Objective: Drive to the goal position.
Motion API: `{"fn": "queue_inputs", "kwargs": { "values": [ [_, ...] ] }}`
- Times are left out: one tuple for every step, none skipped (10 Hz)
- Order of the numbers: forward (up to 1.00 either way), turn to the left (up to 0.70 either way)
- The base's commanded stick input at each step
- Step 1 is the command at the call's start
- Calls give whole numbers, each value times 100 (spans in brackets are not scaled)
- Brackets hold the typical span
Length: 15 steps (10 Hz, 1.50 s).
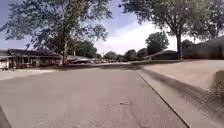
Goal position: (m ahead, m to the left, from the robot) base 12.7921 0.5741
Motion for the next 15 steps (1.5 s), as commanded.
{"fn": "queue_inputs", "kwargs": {
  "values": [
    [70, 3],
    [70, 3],
    [70, 3],
    [70, 3],
    [70, 3],
    [70, 3],
    [70, 3],
    [70, 3],
    [70, 3],
    [70, -10],
    [70, -24],
    [70, -32],
    [70, -19],
    [70, -6],
    [70, 3]
  ]
}}
